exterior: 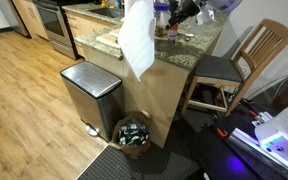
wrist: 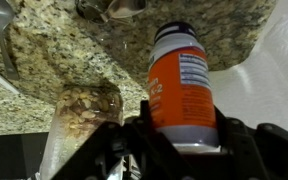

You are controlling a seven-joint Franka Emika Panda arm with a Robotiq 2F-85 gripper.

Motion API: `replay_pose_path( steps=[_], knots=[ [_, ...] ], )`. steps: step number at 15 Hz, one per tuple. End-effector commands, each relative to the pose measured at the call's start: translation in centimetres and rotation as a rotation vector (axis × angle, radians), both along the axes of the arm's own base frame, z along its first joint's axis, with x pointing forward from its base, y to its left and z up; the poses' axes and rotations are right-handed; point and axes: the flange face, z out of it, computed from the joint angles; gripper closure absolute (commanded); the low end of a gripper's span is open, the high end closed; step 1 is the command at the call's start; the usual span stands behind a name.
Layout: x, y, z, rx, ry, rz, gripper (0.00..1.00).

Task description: Put the white and orange can on the countertop

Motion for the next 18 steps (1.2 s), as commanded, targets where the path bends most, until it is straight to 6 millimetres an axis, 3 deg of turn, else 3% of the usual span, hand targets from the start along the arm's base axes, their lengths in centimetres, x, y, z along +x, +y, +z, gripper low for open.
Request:
replay_pose_path(
  steps=[1,5,7,8,9,11,12,18],
  knots=[
    [0.2,0.5,0.7,0.038,-0.056,-0.048,0.75],
    [0.3,0.7,2.0,0.047,-0.175,-0.126,0.75],
    [0.1,-0.4,0.9,0.011,-0.176,-0.134,0.75],
    [-0.1,0.4,1.8,0.042,-0.16,-0.119,0.75],
    [0.0,0.3,1.6,0.04,-0.157,-0.122,0.5],
    [0.0,0.4,1.6,0.041,-0.157,-0.121,0.5],
    [0.0,0.4,1.6,0.042,-0.157,-0.121,0.75],
    [-0.3,0.2,0.7,0.047,-0.093,-0.103,0.75]
  ],
)
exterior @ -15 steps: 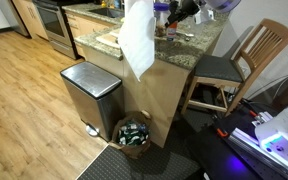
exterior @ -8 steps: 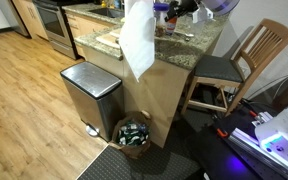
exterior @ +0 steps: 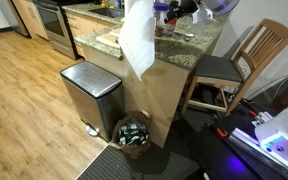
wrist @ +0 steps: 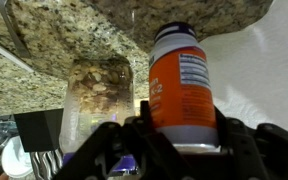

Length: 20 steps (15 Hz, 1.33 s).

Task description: Put the white and orange can on the countertop

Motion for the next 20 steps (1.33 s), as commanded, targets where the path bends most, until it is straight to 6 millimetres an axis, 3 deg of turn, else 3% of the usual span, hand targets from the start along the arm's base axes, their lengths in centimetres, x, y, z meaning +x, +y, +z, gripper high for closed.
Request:
replay_pose_path(
  steps=[1,5,8,13,20],
  knots=[
    [-0.3,-0.7,-0.9,-0.002,0.049,0.006,0.75],
    [-0.6,-0.7,-1.8,0.031,0.132,0.007,0.75],
    [-0.1,-0.4,-1.0,0.045,0.062,-0.043,0.75],
    [0.2,-1.7,-0.4,-0.03,-0.081,-0.083,0.75],
    [0.4,-1.7,-0.4,-0.023,-0.084,-0.084,0.75]
  ],
)
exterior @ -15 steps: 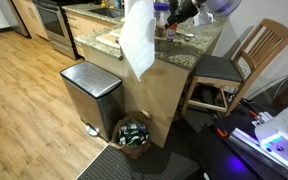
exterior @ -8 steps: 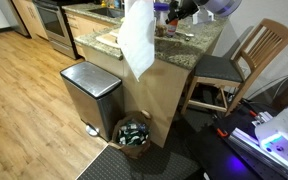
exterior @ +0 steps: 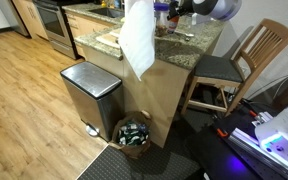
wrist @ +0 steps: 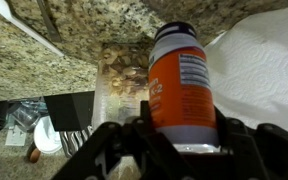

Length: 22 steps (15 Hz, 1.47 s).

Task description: Put the white and orange can on the countertop

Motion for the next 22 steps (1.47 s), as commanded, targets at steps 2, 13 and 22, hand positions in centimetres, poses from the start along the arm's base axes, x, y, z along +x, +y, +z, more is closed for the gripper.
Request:
replay_pose_path(
  steps=[2,13,22],
  knots=[
    [-0.4,1.2,0.2,0.013,0.049,0.035,0.75],
    [-1.2,2.9,-0.7,0.032,0.264,0.105,0.75],
    [-0.2,1.5,-0.4,0.018,0.022,0.022,0.75]
  ],
)
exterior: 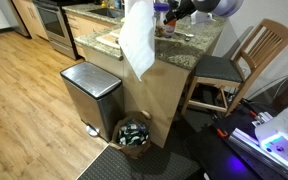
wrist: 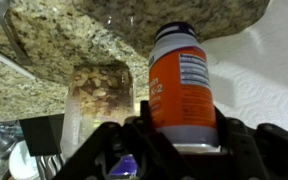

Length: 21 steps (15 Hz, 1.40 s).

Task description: Put the white and orange can on the countertop

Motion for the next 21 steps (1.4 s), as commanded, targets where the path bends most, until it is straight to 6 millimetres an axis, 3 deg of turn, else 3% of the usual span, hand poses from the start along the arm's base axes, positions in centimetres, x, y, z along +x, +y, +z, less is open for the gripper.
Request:
replay_pose_path(
  steps=[1,5,6,9,10,17,21],
  knots=[
    [0.5,-1.4,-0.8,-0.026,-0.109,-0.043,0.75],
    [1.1,-1.7,-1.1,-0.042,-0.231,-0.082,0.75],
    [2.6,-2.5,3.2,-0.03,-0.259,-0.083,0.75],
    [3.9,-2.3,5.6,-0.02,-0.318,-0.086,0.75],
    [3.9,-2.3,5.5,-0.017,-0.312,-0.087,0.75],
    [1.0,-1.8,-1.7,-0.021,0.054,-0.011,0.75],
    [1.0,-1.6,-2.8,-0.054,0.11,0.003,0.75]
  ],
)
